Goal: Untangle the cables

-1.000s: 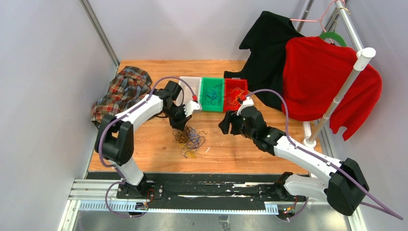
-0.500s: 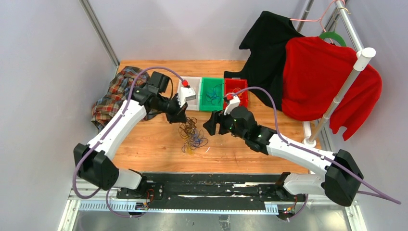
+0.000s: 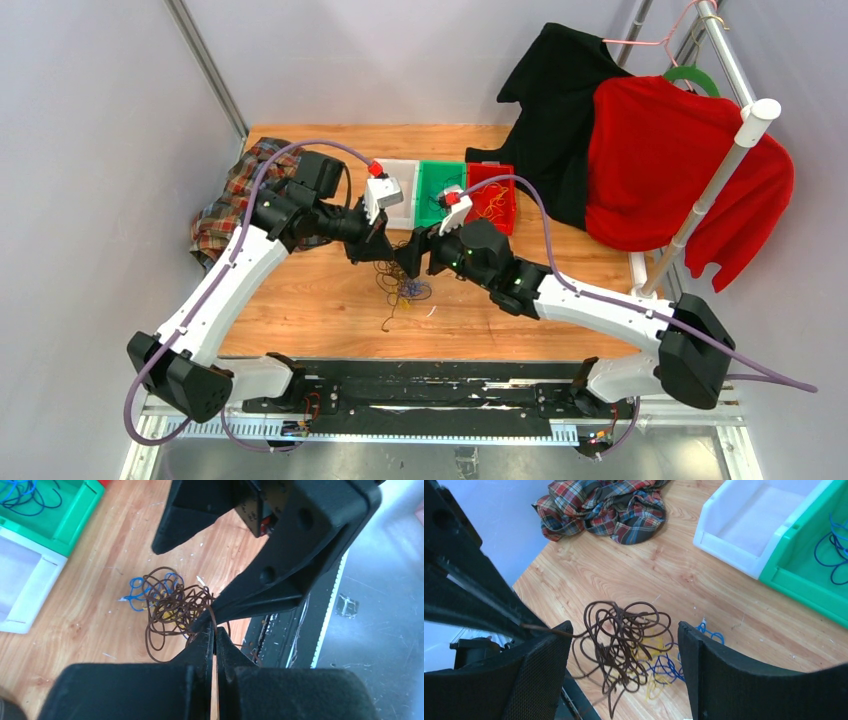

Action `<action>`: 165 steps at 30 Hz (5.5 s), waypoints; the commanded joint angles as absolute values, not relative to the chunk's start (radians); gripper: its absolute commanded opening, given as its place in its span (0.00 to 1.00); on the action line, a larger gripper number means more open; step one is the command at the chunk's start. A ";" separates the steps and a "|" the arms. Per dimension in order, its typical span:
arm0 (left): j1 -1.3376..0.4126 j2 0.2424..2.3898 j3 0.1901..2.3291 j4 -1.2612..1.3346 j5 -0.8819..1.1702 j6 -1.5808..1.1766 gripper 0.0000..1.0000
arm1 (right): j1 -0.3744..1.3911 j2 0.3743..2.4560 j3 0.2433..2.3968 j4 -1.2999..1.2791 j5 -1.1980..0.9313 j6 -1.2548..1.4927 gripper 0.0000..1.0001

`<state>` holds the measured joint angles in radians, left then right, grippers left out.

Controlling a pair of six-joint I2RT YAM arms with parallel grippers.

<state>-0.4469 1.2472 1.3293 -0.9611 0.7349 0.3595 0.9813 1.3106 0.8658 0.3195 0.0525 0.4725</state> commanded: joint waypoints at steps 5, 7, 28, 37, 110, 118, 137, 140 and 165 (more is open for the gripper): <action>-0.470 1.224 1.404 -0.999 0.814 0.295 0.01 | 1.021 1.384 0.940 0.387 0.143 0.454 0.77; -0.474 1.219 1.424 -1.007 0.845 0.278 0.01 | 1.022 1.407 0.938 0.407 0.168 0.459 0.77; -0.479 1.259 2.008 -1.010 0.700 0.187 0.00 | 1.021 1.446 0.621 0.474 0.242 0.651 0.65; -0.479 1.399 2.446 -1.000 0.453 0.291 0.00 | 1.022 1.400 0.538 0.436 0.256 0.686 0.61; -0.480 1.357 2.438 -0.543 0.288 0.187 0.00 | 1.057 1.774 0.981 0.614 -0.025 0.467 0.20; -0.480 1.370 2.463 -0.304 0.108 0.305 0.00 | 1.105 1.763 0.792 0.609 0.104 0.493 0.23; -0.480 1.161 2.013 -0.252 -0.003 0.449 0.00 | 1.131 1.439 0.661 0.530 0.236 0.430 0.15; -0.480 0.995 1.661 -0.358 -0.029 0.510 0.00 | 1.117 1.362 0.695 0.426 0.231 0.369 0.02; -0.479 0.827 1.001 -0.597 0.749 0.541 0.81 | 1.015 1.206 0.941 0.145 -0.601 0.137 0.01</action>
